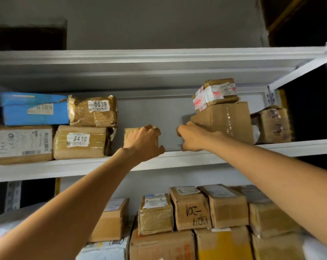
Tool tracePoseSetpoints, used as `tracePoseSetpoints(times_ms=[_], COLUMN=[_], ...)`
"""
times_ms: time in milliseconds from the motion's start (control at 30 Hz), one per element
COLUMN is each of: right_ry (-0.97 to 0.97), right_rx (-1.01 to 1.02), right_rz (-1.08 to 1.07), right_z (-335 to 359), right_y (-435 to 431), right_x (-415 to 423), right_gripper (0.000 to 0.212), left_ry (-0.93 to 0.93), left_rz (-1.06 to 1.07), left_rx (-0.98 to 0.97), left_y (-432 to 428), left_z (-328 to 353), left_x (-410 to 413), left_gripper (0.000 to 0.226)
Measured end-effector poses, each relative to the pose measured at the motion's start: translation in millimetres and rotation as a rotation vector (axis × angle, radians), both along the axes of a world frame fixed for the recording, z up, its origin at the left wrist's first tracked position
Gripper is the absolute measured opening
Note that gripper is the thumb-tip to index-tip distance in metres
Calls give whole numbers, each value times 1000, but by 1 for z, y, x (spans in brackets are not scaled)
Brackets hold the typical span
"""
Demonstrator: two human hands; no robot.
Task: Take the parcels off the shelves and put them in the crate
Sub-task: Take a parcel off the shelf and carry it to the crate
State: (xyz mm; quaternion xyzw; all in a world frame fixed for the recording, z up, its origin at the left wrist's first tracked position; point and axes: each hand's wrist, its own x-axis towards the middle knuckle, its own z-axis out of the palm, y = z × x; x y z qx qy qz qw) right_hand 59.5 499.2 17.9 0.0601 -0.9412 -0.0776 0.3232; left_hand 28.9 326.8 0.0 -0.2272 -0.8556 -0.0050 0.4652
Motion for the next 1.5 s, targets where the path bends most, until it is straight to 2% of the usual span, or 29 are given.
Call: tracePoseSetpoints(times_ms=[67,133,333,500,700,833,1000,1133,1267,1333,1433,1500], right_ry=[-14,-39,-18,12,205,300,313,374,357,324,293,304], right_rx=[12,6,-46,2,-60,-89,-99,-219,-412,-524,-651,-707], right_rz=[-13,-15,-99,-165,-36,39,84,182,303,345,444,500], right_z=[4,6,13,28,68,91,102,112,115,114,109,108], right_y=[14,28,76,124,175,199,213,215,214,214,211,208], right_x=[13,25,56,67,64,57,36,18,-8,-20,-30,-33], right_gripper=[20,24,19,31,28,34,40,53,52,54,70,69], left_ry=[2,0,-31,-14,12,46,57,-48,-274,-336,-366,-347], left_rz=[-47,-91,-168,-160,-123,-121,-120,-188,-548,-625,-692,-697], left_rx=[2,-3,-29,-27,123,228,290,368,659,697,747,762], left_y=[18,39,97,132,163,179,183,188,197,201,204,203], left_z=[6,13,29,41,82,98,109,119,122,122,122,120], left_x=[0,0,2,8,13,7,-4,-14,-25,-30,-34,-33], left_gripper=[57,59,53,54,55,51,68,79,102,100,84,79])
